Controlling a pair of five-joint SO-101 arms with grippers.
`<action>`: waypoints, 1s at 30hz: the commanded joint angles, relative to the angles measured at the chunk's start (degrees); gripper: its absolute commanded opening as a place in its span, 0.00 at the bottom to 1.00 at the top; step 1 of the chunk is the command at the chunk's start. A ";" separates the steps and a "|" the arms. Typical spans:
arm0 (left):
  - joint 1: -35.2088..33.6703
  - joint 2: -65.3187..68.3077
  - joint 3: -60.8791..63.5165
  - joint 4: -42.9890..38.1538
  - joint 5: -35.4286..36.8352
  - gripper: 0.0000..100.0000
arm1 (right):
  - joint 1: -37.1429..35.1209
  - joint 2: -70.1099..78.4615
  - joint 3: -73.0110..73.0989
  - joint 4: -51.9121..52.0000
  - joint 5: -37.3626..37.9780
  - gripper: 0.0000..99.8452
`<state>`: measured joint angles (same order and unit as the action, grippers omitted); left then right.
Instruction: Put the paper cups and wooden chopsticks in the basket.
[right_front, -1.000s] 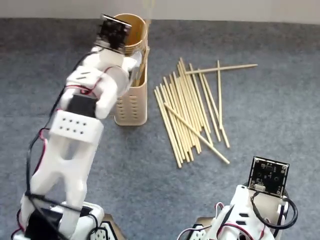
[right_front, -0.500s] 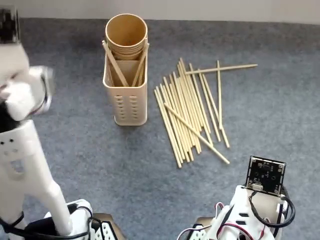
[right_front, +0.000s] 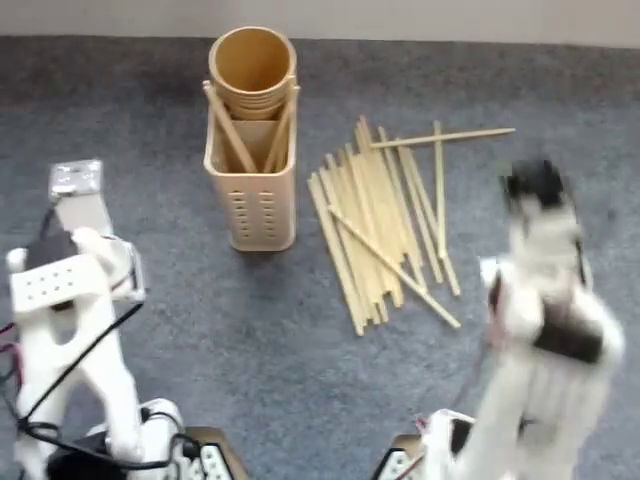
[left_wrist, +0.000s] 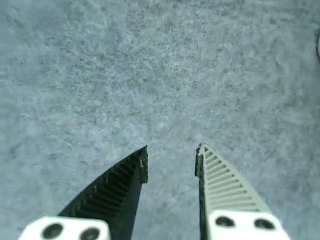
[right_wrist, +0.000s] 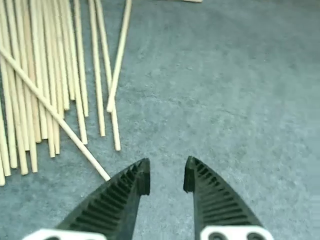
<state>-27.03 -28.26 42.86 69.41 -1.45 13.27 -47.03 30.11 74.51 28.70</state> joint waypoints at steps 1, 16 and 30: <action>1.10 -1.36 3.65 -6.86 2.64 0.17 | -8.75 24.57 -18.15 -0.92 0.79 0.13; 2.07 -1.27 15.25 -22.59 2.29 0.17 | -23.87 54.99 -20.26 -15.69 6.68 0.13; 4.35 -1.27 16.13 -22.95 2.29 0.17 | -24.92 71.34 -20.44 -22.02 2.02 0.04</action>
<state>-23.60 -28.26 59.21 47.08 0.48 -11.25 21.27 10.15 52.88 31.16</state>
